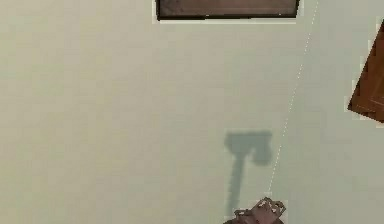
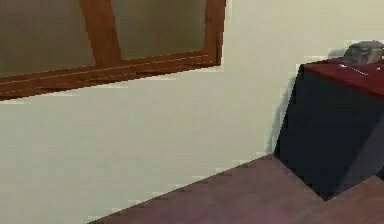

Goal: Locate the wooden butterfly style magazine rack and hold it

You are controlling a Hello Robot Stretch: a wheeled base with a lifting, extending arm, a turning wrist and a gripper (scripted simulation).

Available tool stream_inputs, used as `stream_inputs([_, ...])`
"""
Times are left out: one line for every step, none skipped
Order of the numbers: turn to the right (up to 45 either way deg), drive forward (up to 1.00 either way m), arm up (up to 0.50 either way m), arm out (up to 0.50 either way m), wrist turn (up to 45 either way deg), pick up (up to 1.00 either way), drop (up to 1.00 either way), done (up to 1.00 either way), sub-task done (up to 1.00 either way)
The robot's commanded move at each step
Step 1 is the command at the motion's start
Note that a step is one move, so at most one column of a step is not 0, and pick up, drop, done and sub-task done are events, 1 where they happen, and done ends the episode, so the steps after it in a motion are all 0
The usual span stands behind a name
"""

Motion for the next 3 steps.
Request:
stream_inputs([0.0, 0.4, 0.0, 0.0, 0.0, 0.0, 0.0, 0.0, 0.0])
stream_inputs([-42.0, 0.0, 0.0, 0.0, 0.0, 0.0, 0.0, 0.0, 0.0])
stream_inputs([0.0, 0.0, 0.28, 0.0, 0.0, 0.0, 0.0, 0.0, 0.0])
